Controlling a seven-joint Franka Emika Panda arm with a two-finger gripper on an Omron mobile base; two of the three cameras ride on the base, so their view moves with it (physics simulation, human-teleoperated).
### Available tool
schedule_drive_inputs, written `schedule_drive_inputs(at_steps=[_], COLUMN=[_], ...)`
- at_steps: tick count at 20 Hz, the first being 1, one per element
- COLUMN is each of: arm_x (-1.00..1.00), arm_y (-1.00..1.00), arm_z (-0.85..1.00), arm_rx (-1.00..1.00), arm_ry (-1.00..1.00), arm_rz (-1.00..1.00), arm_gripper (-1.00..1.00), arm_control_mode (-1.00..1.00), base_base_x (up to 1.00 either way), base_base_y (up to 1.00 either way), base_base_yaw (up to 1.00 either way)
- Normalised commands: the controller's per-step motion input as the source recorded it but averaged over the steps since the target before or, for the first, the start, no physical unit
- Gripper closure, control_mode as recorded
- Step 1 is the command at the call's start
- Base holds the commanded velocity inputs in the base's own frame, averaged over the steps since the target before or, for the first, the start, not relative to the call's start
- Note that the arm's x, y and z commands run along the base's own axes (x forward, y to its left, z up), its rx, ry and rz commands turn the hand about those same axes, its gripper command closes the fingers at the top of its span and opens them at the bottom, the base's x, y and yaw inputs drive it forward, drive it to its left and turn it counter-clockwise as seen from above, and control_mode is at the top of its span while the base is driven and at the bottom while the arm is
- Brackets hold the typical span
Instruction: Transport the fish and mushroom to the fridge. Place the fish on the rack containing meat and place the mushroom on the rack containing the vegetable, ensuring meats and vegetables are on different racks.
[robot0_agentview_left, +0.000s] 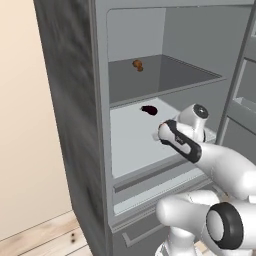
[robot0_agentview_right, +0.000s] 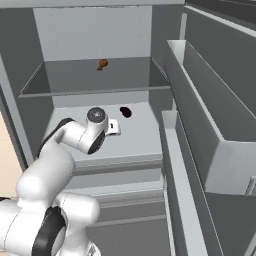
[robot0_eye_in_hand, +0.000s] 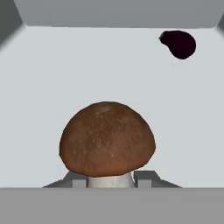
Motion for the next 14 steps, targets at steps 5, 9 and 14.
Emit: schedule_drive_inputs(at_steps=[5, 9, 14], arm_x=[0.38, 0.37, 0.29], arm_y=[-0.02, 0.00, 0.00], arm_z=[-0.38, -0.44, -0.40], arm_rx=[0.00, -0.02, -0.02], arm_ry=[0.00, 0.00, 0.01], arm_rz=[0.00, 0.00, 0.00], arm_gripper=[1.00, 1.00, 1.00], arm_control_mode=[-1.00, -1.00, -1.00], base_base_x=[0.00, 0.00, 0.00], base_base_y=[0.00, 0.00, 0.00], base_base_yaw=[0.00, 0.00, 0.00])
